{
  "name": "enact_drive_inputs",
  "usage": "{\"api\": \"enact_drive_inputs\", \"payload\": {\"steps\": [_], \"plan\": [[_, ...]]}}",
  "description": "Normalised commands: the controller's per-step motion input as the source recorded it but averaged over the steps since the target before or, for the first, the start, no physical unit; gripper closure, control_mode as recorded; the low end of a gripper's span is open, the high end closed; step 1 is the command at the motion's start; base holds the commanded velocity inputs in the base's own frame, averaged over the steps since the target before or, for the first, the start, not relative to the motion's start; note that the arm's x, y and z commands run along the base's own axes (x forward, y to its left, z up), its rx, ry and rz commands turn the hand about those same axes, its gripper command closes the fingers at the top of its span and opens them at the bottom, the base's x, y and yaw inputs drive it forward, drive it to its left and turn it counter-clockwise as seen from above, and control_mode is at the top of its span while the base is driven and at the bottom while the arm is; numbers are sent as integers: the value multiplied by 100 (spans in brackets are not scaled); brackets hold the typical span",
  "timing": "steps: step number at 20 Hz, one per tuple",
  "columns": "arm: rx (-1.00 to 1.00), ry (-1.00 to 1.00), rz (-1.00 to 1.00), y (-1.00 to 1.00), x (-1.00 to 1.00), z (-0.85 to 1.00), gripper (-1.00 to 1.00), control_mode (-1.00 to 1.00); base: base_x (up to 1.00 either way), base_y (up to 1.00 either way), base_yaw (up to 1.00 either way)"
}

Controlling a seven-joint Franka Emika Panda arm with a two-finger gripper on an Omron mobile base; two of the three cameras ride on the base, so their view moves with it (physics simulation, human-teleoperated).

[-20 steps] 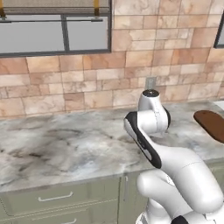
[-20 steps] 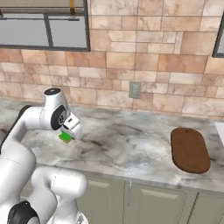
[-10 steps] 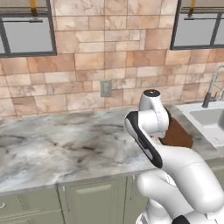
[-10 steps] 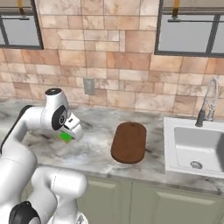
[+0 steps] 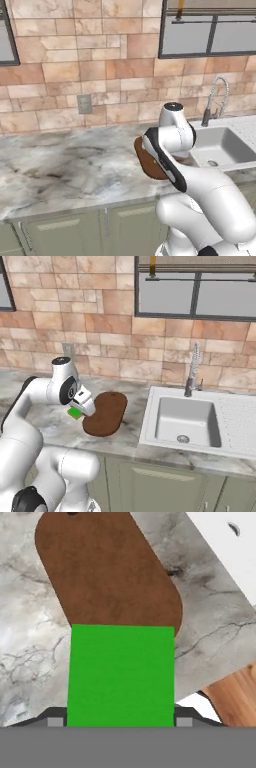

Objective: Pick up the sponge from the counter and clean the cutting board by briefly scrubbing or pressing down on the cutting board. Once finished, release the sponge.

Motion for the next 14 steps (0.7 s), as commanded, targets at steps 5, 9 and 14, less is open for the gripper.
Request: {"api": "enact_drive_inputs", "payload": {"steps": [5,9,14], "plan": [[1,0,0,-15,15,0,100,-100,20,-30,0],[2,0,2,-16,44,-6,100,-100,0,0,0],[5,0,0,29,57,-29,100,-100,0,0,0]]}}
